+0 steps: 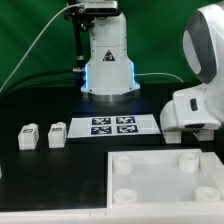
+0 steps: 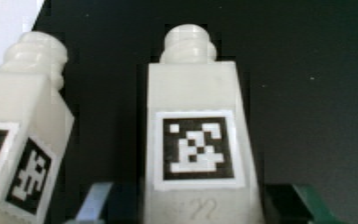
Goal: Assemble one leg
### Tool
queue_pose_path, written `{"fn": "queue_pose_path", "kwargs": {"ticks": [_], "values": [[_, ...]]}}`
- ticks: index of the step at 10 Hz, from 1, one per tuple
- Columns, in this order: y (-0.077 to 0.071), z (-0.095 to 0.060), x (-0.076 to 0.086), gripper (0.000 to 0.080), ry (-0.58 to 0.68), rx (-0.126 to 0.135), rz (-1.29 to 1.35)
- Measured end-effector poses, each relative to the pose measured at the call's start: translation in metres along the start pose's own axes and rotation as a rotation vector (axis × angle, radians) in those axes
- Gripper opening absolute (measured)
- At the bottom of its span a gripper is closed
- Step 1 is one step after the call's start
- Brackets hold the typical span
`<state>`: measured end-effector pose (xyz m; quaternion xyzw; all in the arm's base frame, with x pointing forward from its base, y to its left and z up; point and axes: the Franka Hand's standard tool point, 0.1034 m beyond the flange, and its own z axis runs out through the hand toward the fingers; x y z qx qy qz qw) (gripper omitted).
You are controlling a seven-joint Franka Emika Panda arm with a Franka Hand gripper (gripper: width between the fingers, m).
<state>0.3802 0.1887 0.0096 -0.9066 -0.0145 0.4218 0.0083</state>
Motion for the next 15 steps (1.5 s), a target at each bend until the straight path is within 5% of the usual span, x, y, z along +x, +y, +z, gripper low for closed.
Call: {"fn": "queue_pose_path", "kwargs": {"ticks": [3,5,7,9,13,15], "values": [[0.004,-0.007,-0.002,0.0292,-0.009,-0.007,-0.031],[0.021,-0.075,-0.011,0.0292,0.091,0.017,-0.085],[0.038,-0.127,-0.022,0.0294,0.188,0.046,-0.089],[0.050,-0.173,-0.045,0.0294,0.416,0.048,-0.070],[0.054,-0.180,-0.033,0.0294,0.772,0.046,-0.089],[0.087,-0.230,-0.015,0.0294,0.980,0.020,-0.142]]}}
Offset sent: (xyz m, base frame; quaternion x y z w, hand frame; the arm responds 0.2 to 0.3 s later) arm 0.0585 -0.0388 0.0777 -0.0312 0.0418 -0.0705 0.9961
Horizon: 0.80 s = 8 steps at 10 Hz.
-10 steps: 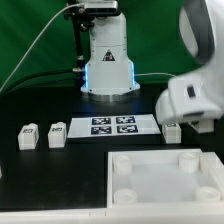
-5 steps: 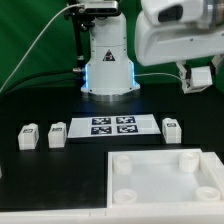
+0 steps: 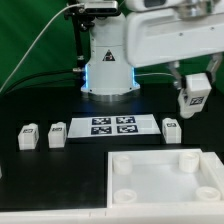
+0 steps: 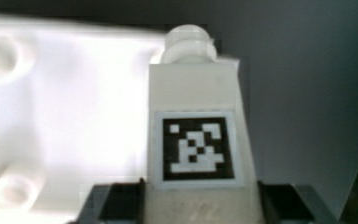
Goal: Assemble one leg
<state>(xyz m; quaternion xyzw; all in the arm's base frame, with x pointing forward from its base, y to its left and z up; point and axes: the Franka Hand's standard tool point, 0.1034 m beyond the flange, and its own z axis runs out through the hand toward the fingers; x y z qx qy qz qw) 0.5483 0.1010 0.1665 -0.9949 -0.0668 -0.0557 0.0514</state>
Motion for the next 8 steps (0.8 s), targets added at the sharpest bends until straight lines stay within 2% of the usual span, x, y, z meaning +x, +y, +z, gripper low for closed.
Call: {"fn": "queue_pose_path", "kwargs": {"ticks": [1,2,3,4,5,6,8], "values": [[0.007,-0.017,0.026,0.0294,0.055,-0.003,-0.015],[0.005,-0.035,0.058,0.0294,0.143,-0.004,-0.018],[0.008,-0.043,0.075,0.0294,0.217,0.002,0.001],[0.011,-0.048,0.081,0.0294,0.262,0.009,0.029],[0.014,-0.051,0.087,0.0294,0.401,-0.015,0.015],[0.016,-0.044,0.079,0.0294,0.443,-0.026,0.015],[0.015,-0.044,0.079,0.0294,0.409,-0.019,0.015]]}}
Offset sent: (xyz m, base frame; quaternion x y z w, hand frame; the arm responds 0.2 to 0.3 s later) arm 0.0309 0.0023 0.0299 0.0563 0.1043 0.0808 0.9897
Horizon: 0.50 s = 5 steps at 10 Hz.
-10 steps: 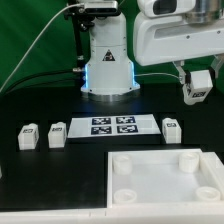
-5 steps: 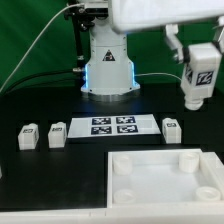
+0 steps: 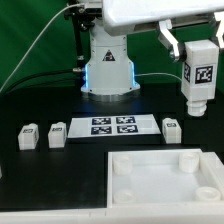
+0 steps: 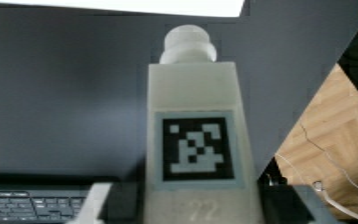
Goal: Assemble one leg
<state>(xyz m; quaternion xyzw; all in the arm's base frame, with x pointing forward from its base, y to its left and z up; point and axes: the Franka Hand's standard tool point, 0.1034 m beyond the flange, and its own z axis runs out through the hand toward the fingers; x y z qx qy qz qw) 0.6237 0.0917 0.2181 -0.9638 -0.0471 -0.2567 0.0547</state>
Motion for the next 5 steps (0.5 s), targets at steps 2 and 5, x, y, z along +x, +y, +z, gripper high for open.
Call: {"fn": "queue_pose_path", "kwargs": {"ticks": [2,5], "values": [[0.000,0.004,-0.002,0.0294,0.008,-0.001,0.000],[-0.006,0.039,-0.015,0.0294,0.099,-0.003,0.001]]}}
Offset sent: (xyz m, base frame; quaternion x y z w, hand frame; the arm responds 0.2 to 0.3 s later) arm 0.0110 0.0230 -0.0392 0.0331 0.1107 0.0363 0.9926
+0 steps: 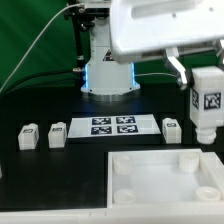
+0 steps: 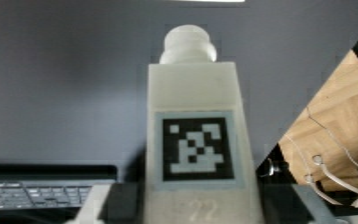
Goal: Assemble one leg
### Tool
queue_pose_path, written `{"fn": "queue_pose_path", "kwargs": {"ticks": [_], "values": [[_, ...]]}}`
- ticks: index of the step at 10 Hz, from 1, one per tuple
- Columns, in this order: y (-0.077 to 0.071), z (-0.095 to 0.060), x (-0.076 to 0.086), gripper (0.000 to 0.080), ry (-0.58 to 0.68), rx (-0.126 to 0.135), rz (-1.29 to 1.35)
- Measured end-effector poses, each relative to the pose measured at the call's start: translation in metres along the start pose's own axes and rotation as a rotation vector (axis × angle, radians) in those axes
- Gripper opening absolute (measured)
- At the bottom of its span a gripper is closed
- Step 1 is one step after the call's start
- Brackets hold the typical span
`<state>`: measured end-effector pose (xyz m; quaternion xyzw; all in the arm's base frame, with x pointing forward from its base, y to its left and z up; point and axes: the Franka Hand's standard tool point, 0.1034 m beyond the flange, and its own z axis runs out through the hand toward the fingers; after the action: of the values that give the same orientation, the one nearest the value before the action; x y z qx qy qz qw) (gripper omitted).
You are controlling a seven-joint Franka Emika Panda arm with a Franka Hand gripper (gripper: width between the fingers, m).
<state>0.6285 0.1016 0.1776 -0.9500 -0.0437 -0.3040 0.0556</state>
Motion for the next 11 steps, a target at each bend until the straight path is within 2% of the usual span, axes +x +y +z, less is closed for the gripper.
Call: {"fn": "queue_pose_path", "kwargs": {"ticks": [3,7,11], "values": [[0.002,0.016,-0.011,0.0294,0.013,-0.005,0.004],[0.004,0.042,-0.037,0.0294,-0.015,-0.007,0.013],[-0.004,0.058,-0.046,0.0294,-0.033,0.003,0.009]]}}
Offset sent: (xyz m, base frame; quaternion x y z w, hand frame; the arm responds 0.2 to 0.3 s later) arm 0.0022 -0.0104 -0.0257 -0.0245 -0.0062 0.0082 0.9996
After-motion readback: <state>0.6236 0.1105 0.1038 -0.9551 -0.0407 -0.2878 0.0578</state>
